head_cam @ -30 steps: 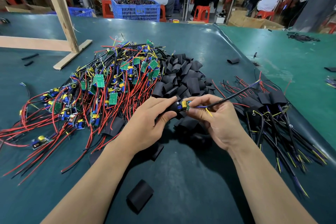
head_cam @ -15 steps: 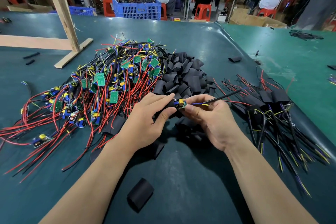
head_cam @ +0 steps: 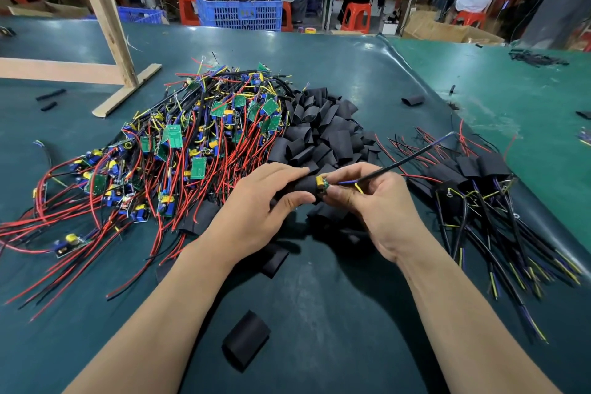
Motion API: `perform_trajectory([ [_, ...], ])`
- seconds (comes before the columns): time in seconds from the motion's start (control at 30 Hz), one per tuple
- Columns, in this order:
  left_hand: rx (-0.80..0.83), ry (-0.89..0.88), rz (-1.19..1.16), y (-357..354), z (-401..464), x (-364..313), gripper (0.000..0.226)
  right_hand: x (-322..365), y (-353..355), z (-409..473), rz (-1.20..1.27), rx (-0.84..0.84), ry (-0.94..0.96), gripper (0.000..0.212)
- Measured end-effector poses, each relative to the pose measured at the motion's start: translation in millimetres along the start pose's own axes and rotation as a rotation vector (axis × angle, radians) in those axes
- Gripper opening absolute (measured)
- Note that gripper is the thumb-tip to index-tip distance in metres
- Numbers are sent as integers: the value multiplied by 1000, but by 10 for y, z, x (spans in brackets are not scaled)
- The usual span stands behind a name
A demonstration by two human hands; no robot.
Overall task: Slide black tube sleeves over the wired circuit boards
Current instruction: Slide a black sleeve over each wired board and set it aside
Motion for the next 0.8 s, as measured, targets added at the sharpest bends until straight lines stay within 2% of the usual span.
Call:
perform_trajectory([
  [0.13, -11, -5, -21, -35, -5, 2, 48, 25, 22, 12, 94, -52, 34, 32],
  [0.37, -140, 4, -74, 93, -13, 12, 43, 55, -15, 1, 60, -56, 96, 27],
  [0.6, -153, 5, -136, 129, -15, -1, 41, -37, -68, 20, 250, 36, -10, 20],
  [0.8, -106, 5, -173, 74, -22, -47, 43, -41, -84, -6, 233, 49, -29, 21],
])
Point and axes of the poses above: each hand's wrist, its own z-axis towards the middle knuckle, its own y-axis out of the back of the hand, x = y × z, the point moved 9 cm from there along z, towards the middle knuckle, and after that the axes turned 3 degrees about -z, right-handed, at the moved point
